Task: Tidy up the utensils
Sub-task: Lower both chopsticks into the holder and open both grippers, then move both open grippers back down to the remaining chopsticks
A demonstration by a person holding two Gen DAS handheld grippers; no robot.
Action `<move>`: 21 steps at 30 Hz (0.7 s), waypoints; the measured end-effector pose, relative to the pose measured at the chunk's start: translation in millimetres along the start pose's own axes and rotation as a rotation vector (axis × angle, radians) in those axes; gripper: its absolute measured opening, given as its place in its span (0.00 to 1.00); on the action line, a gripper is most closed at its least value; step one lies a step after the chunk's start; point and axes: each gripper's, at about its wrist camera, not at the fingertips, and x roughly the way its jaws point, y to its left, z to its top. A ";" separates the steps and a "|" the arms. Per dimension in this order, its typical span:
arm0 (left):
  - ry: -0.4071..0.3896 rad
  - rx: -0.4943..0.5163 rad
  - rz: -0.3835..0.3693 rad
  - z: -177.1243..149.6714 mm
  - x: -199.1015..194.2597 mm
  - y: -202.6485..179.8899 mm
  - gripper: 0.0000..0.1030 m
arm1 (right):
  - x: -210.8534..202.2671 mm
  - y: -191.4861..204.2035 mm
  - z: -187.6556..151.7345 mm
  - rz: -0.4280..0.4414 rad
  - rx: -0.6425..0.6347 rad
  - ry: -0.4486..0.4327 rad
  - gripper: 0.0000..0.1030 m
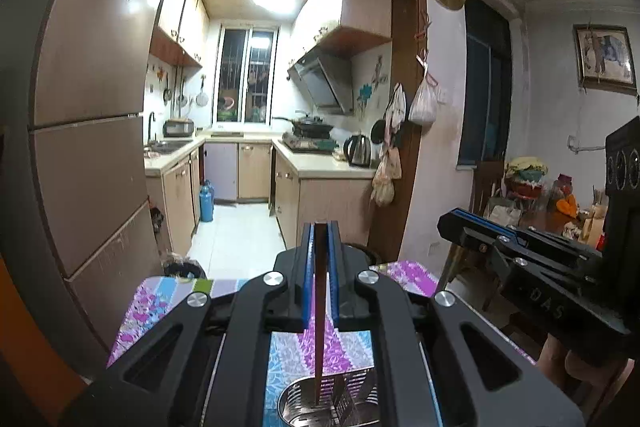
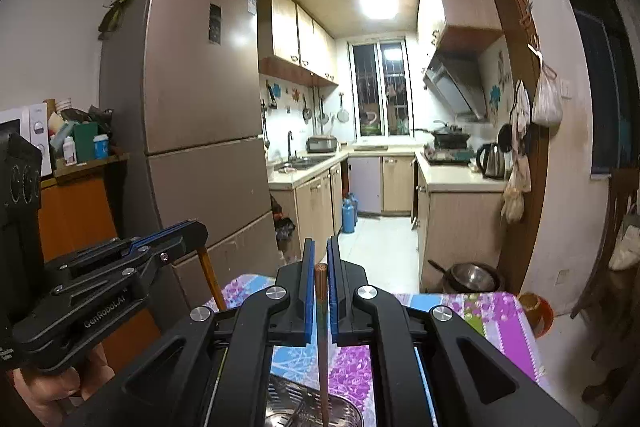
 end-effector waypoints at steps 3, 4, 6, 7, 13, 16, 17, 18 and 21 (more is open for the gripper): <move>0.014 0.004 0.001 -6.2 5.5 0.0 0.05 | 5.3 -2.7 -5.7 0.002 0.007 0.009 0.07; 0.017 0.008 0.001 -8.1 6.4 -0.7 0.05 | 6.3 -3.4 -6.8 0.002 0.008 0.010 0.07; 0.020 0.011 0.000 -9.4 6.2 -0.6 0.05 | 7.3 -4.6 -7.9 0.003 0.009 0.009 0.07; 0.022 0.012 0.000 -9.3 6.5 -0.6 0.06 | 8.1 -4.3 -7.5 0.004 0.009 0.013 0.07; 0.024 0.002 0.006 -5.2 1.5 1.6 0.06 | 0.4 -3.2 -7.9 0.005 0.005 0.006 0.16; 0.023 -0.002 0.006 -4.1 -8.5 2.3 0.08 | -11.8 -1.6 -7.3 -0.002 0.014 -0.004 0.22; 0.021 -0.002 0.006 -3.3 -11.5 2.2 0.11 | -20.2 -0.6 -8.0 -0.001 0.020 -0.010 0.23; 0.014 -0.005 0.004 -4.4 -21.5 2.7 0.14 | -30.6 1.2 -9.1 0.001 0.025 -0.015 0.25; -0.008 0.007 -0.003 -16.8 -61.6 3.7 0.30 | -70.9 9.0 -21.8 0.024 0.029 -0.031 0.30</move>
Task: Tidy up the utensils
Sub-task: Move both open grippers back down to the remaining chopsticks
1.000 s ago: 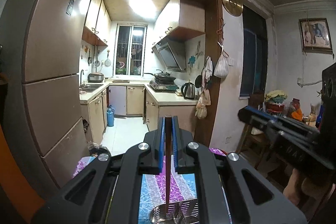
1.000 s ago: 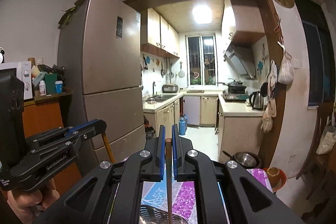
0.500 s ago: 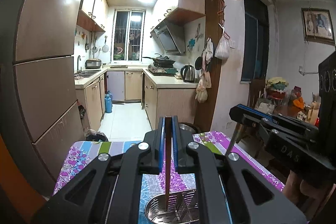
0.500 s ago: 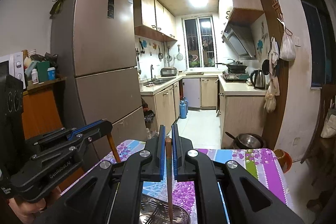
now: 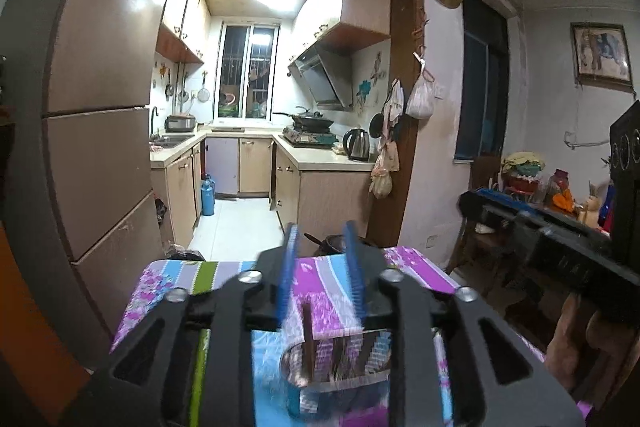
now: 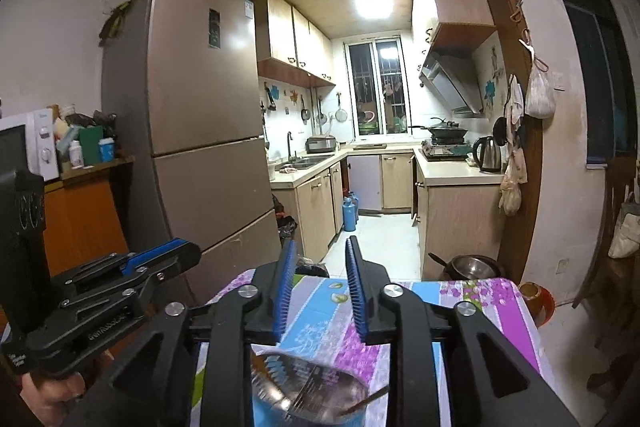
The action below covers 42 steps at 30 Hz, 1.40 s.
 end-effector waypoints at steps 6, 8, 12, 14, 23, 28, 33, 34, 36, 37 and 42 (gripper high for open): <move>0.022 0.057 0.030 -78.4 -100.3 12.2 0.45 | -114.2 31.8 -97.2 0.064 -0.018 0.009 0.30; 0.042 0.063 0.041 -111.8 -127.2 15.8 0.45 | -142.0 42.1 -139.9 0.075 0.000 0.050 0.30; 0.082 0.055 0.094 -182.0 -169.6 15.3 0.45 | -186.9 64.5 -231.8 -0.007 0.014 0.134 0.30; 0.089 0.049 0.126 -213.2 -187.3 13.2 0.45 | -199.6 76.1 -264.4 -0.037 -0.002 0.172 0.29; 0.149 0.021 0.159 -284.2 -205.7 18.8 0.45 | -193.1 102.2 -336.0 -0.083 -0.064 0.272 0.23; 0.197 0.013 0.162 -314.5 -211.2 29.1 0.45 | -188.5 101.7 -343.2 -0.109 -0.070 0.279 0.19; 0.223 0.038 0.137 -325.7 -209.0 23.9 0.35 | -187.5 101.5 -342.4 -0.118 -0.080 0.273 0.18; 0.226 0.042 0.127 -326.1 -208.7 21.5 0.31 | -187.5 102.0 -342.9 -0.119 -0.083 0.273 0.18; 0.224 0.056 0.104 -327.1 -208.4 12.2 0.27 | -187.5 103.0 -343.0 -0.122 -0.093 0.271 0.18; 0.221 0.065 0.091 -326.3 -208.9 7.0 0.26 | -187.4 102.8 -343.4 -0.123 -0.095 0.271 0.18; 0.190 0.073 0.042 -321.7 -218.3 -15.2 0.26 | -187.4 103.6 -343.8 -0.123 -0.099 0.273 0.18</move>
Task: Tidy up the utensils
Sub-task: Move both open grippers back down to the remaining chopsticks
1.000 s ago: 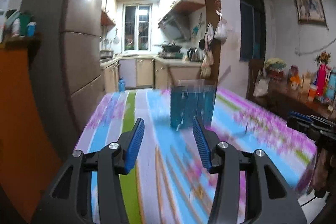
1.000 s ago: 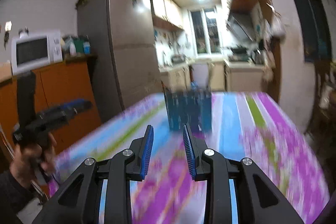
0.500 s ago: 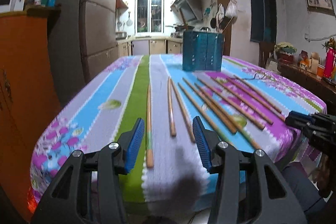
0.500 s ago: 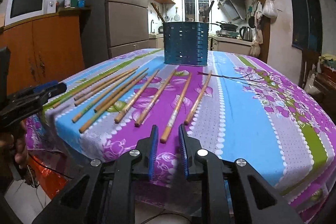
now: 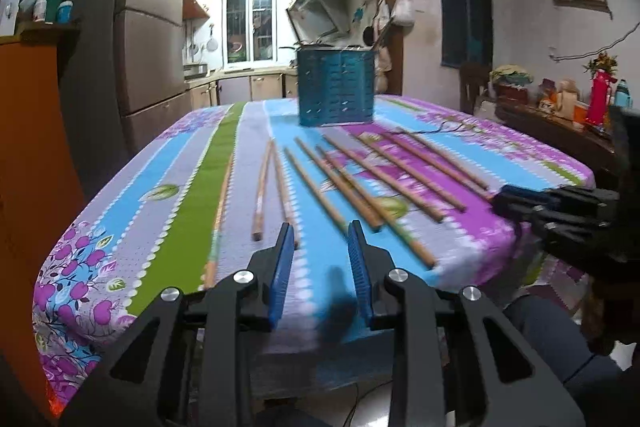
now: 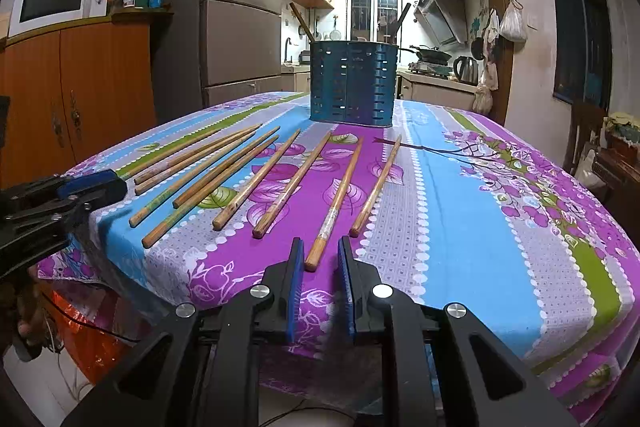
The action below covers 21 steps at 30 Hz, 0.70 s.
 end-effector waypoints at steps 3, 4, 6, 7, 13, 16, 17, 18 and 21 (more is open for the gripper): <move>0.004 0.014 -0.026 -3.5 -0.6 -11.6 0.26 | 0.9 0.0 0.0 0.002 -0.002 -0.002 0.18; 0.008 0.024 -0.028 -5.8 1.7 -16.3 0.26 | 1.0 -0.1 -0.1 0.002 -0.001 -0.003 0.18; 0.019 0.023 -0.032 -9.3 7.0 -21.0 0.26 | 0.8 0.6 -0.9 -0.001 -0.004 -0.008 0.18; 0.022 0.024 -0.026 -10.8 9.3 -22.8 0.26 | 0.7 0.7 -1.2 -0.002 -0.006 -0.011 0.18; 0.017 0.042 0.014 -16.6 15.9 -21.6 0.26 | -0.2 2.3 -3.2 -0.009 -0.012 -0.026 0.18; 0.006 0.033 0.014 -17.4 15.9 -22.4 0.25 | -0.2 3.6 -4.1 -0.016 -0.018 -0.036 0.18; 0.003 0.027 0.015 -17.7 15.4 -22.5 0.25 | -0.2 4.4 -4.4 -0.019 -0.022 -0.040 0.18; 0.000 0.024 0.015 -17.6 15.6 -22.8 0.25 | 0.2 5.1 -4.5 -0.022 -0.027 -0.044 0.18; -0.009 0.009 0.015 -17.8 16.4 -21.8 0.25 | 2.2 6.5 -4.6 -0.027 -0.030 -0.055 0.18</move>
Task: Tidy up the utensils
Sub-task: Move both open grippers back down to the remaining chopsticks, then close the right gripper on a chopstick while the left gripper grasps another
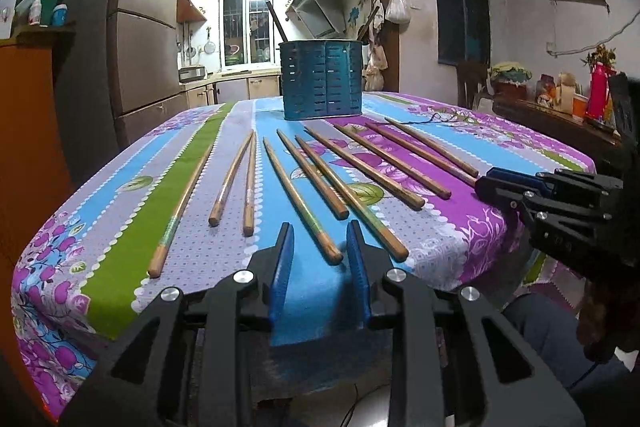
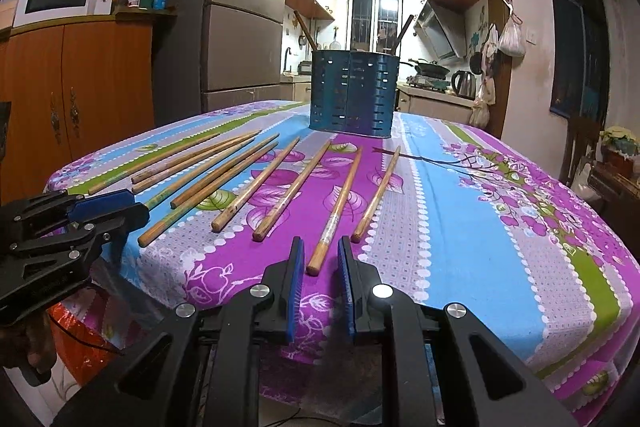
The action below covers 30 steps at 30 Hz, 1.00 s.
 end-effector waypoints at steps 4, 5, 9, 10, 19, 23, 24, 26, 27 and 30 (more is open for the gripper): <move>-0.009 -0.013 0.007 -2.1 -2.5 0.5 0.20 | -1.9 1.7 -1.6 -0.004 0.000 -0.008 0.13; -0.012 -0.016 0.013 -2.9 -3.6 0.5 0.17 | -2.1 2.8 -2.0 -0.001 -0.001 -0.010 0.10; -0.012 -0.029 0.020 -2.2 -4.1 2.8 0.08 | -2.2 2.0 -2.2 0.003 0.019 -0.017 0.10; -0.012 -0.030 0.019 -2.2 -4.1 3.0 0.09 | -2.5 1.7 -2.2 0.002 0.024 -0.020 0.09; -0.088 -0.003 0.025 15.1 -20.1 -3.8 0.08 | -22.8 -6.9 11.5 -0.030 0.024 -0.081 0.08; -0.147 0.004 0.034 34.5 -30.5 -1.7 0.07 | -39.1 -10.0 30.1 -0.038 0.001 -0.137 0.08; -0.168 0.006 0.037 42.1 -33.3 0.3 0.07 | -44.2 -11.1 38.8 -0.038 -0.010 -0.159 0.08; -0.203 0.003 0.041 55.6 -36.8 4.9 0.07 | -50.7 -12.9 54.3 -0.032 -0.029 -0.198 0.08; -0.222 0.002 0.040 65.3 -38.1 7.7 0.07 | -52.7 -13.5 62.8 -0.029 -0.043 -0.217 0.08; -0.273 0.011 0.029 91.5 -39.2 11.9 0.07 | -52.0 -18.6 87.4 -0.017 -0.070 -0.258 0.08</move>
